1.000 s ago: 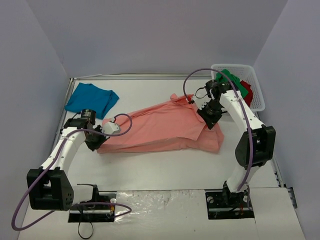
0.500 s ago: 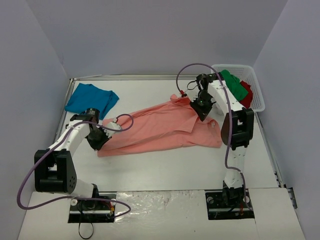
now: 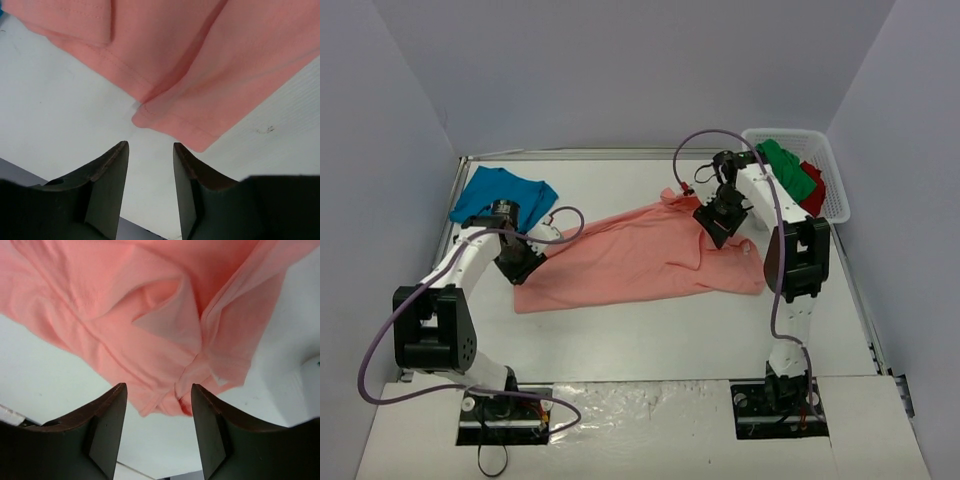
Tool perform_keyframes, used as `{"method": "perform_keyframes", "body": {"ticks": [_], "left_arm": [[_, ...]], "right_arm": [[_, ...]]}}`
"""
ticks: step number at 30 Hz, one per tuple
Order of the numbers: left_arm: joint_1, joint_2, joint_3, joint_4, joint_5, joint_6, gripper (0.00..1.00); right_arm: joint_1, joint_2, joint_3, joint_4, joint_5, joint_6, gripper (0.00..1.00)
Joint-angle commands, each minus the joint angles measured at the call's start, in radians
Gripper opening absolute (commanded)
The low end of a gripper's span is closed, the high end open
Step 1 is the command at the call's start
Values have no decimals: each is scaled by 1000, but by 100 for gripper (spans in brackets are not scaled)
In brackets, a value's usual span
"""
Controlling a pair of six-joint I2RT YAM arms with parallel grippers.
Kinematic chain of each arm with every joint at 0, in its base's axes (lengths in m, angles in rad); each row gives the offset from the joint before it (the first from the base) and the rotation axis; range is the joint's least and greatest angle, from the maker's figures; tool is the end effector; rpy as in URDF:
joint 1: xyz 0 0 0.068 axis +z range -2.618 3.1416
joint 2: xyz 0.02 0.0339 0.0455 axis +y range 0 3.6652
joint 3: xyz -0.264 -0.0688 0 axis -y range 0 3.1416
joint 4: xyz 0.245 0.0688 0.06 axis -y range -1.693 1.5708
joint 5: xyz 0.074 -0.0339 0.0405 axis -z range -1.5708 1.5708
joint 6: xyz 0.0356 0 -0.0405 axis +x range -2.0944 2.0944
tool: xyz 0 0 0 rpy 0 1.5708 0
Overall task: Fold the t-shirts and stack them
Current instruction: Fold the flattened tshirt in 1/3 of the way
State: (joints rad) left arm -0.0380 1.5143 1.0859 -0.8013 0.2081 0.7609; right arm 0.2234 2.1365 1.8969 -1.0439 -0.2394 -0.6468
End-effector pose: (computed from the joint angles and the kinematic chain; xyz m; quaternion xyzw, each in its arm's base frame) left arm 0.2888 -0.0183 0.2273 0.3974 0.8961 -0.0360 0.1941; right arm 0.4316 0.1067 0.2324 -0.4297 0.8839 0.0857 0.1638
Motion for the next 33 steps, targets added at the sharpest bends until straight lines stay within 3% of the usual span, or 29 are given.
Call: {"method": "perform_keyframes", "body": {"ticks": [1, 5, 12, 18, 33], "left_arm": [[6, -58, 37, -21, -13, -34, 40], [6, -118, -3, -107, 23, 37, 28], [6, -170, -151, -170, 39, 179, 35], [6, -143, -218, -119, 37, 198, 39], [7, -46, -215, -27, 80, 192, 47]], "right_arm": [[2, -174, -105, -21, 25, 18, 50], [-4, -330, -272, -1, 60, 27, 52], [-15, -518, -521, 19, 91, 44, 60], [-30, -583, -593, 38, 92, 62, 61], [-42, -596, -650, 68, 91, 98, 63]]}}
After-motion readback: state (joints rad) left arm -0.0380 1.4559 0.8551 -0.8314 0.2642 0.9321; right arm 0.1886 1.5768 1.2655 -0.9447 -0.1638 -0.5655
